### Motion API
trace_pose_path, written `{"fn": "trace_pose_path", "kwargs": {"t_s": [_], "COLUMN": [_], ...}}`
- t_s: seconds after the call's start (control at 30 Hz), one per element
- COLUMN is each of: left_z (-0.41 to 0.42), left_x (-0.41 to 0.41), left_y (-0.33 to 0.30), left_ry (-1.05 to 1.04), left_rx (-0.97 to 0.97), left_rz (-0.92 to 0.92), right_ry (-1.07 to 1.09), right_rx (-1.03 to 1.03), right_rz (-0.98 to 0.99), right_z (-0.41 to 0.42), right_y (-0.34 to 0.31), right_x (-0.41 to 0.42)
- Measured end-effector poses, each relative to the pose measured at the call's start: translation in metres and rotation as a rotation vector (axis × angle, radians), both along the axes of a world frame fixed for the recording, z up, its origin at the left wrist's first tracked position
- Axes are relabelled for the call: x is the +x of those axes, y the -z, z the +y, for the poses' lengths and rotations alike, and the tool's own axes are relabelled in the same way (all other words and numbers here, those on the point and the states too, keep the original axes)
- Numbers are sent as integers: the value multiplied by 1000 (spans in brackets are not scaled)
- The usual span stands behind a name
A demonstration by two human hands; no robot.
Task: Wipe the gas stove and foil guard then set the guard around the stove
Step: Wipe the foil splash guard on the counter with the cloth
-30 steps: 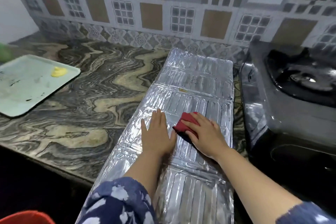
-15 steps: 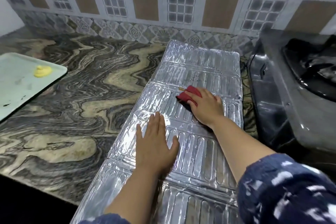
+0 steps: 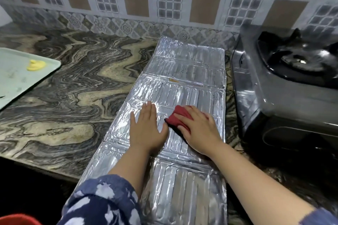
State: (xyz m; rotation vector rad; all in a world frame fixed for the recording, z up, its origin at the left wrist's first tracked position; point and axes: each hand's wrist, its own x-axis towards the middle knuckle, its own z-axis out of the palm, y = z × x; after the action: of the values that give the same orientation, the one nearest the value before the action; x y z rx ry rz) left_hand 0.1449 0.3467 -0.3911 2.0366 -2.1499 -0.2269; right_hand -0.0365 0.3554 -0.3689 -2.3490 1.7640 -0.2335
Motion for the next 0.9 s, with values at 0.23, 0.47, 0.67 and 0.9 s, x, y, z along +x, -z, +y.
{"fn": "trace_pose_path", "kwargs": {"t_s": [0.23, 0.47, 0.67, 0.9], "left_z": [24, 40, 40, 20], "left_x": [14, 24, 22, 36], "left_y": [1, -3, -4, -25], "left_ry": [12, 7, 7, -164], "left_rx": [3, 16, 40, -75], "left_rz": [-44, -57, -45, 56], "right_ry": [-55, -38, 134, -112], "right_rx": [23, 56, 29, -69], "right_rz": [-2, -21, 14, -356], "right_z": [20, 3, -55, -62], "right_y": [3, 0, 2, -7], "right_x": [-6, -10, -25, 48]}}
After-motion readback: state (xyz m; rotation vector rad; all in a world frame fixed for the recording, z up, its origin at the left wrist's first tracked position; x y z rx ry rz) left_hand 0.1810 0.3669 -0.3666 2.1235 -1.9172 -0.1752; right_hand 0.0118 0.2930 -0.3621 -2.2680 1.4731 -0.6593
